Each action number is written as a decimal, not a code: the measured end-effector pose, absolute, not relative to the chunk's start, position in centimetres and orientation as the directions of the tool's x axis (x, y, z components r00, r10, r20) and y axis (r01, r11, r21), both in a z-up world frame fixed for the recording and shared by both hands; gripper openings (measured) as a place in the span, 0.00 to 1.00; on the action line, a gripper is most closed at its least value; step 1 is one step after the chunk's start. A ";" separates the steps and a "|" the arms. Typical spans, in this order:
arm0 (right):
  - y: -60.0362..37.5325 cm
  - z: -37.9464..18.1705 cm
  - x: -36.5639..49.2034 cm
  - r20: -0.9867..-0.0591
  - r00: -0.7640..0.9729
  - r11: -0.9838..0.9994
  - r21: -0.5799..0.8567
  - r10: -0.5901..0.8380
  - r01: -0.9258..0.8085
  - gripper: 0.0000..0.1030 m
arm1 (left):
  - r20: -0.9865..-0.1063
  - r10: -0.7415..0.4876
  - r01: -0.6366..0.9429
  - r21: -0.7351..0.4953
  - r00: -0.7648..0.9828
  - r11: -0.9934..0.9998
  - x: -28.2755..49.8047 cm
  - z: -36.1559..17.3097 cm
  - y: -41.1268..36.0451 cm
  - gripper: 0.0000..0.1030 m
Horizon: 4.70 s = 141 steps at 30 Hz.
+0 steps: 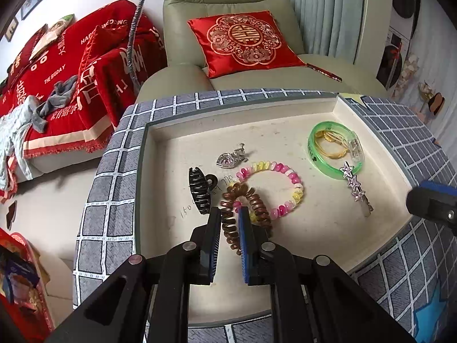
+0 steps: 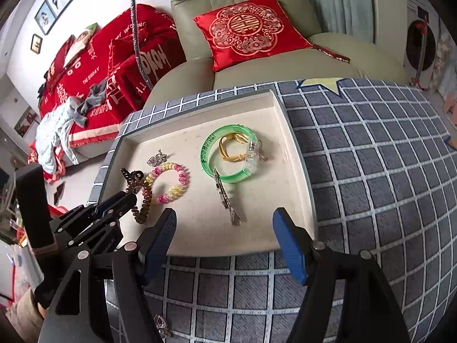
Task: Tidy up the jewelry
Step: 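Move both tools toward the braided rope bracelet and pink heart charm, then grasp the braided rope bracelet with the right tool while the left tool grasps the pink heart charm, then carry the rope bracelet and heart charm up toward the tray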
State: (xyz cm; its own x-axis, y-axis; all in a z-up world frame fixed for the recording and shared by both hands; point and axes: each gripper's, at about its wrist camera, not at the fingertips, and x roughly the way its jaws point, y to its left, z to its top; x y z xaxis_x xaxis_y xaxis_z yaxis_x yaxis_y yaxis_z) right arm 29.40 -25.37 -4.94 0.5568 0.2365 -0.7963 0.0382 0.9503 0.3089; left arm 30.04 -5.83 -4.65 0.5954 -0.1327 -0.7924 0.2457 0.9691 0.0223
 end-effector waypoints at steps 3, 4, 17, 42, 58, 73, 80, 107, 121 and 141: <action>-25.7 -4.9 28.9 -0.795 0.556 0.946 0.320 0.243 0.045 0.71 | -0.786 -0.135 0.232 0.011 0.604 0.973 30.1 -4.4 -5.5 0.39; -25.7 -4.9 28.8 -0.796 0.555 0.946 0.320 0.242 0.045 0.71 | -0.785 -0.135 0.226 0.006 0.605 0.974 30.1 -4.4 -5.4 0.90; -26.2 -3.1 25.9 -0.762 0.594 0.933 0.356 0.258 0.051 0.96 | -0.738 -0.146 0.217 0.000 0.659 0.976 26.7 -1.5 -4.3 1.00; -23.1 -1.6 13.1 -0.767 0.583 0.947 0.320 0.267 -0.013 1.00 | -0.792 -0.215 0.288 -0.051 0.572 0.956 15.9 -3.0 -2.3 1.00; -18.7 -7.7 5.4 -0.849 0.484 0.976 0.207 0.214 -0.068 1.00 | -0.840 -0.261 0.341 -0.097 0.475 0.935 14.8 -6.1 -4.2 1.00; -14.5 -10.4 4.5 -0.874 0.478 0.994 0.055 0.093 -0.092 0.90 | -0.854 -0.229 0.369 -0.047 0.468 0.928 15.5 -7.3 -7.2 0.95; -14.1 -10.4 4.4 -0.869 0.491 0.994 -0.004 0.053 -0.113 0.71 | -0.841 -0.234 0.407 -0.018 0.488 0.913 15.3 -7.1 -8.4 0.73; -20.3 -6.9 5.9 -0.828 0.528 0.974 0.228 0.191 0.006 0.11 | -0.805 -0.321 0.398 -0.116 0.498 0.910 13.6 -4.5 -5.3 0.17; -22.6 -6.9 5.1 -0.805 0.553 0.961 0.275 0.215 0.027 0.11 | -0.843 -0.166 0.235 -0.048 0.512 0.971 15.6 -6.1 -7.1 1.00; -24.6 -7.7 4.7 -0.795 0.565 0.949 0.308 0.222 0.061 0.11 | -0.833 -0.226 0.341 -0.048 0.505 0.939 15.4 -6.6 -8.4 0.42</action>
State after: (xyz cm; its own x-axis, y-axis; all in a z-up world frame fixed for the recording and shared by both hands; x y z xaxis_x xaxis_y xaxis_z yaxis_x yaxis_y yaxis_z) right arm 4.72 -24.57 -7.66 0.5651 0.2221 -0.7946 0.0607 0.9493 0.3085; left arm 15.42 -8.39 -6.62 0.5050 -0.2262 -0.8329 0.3410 0.9388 -0.0482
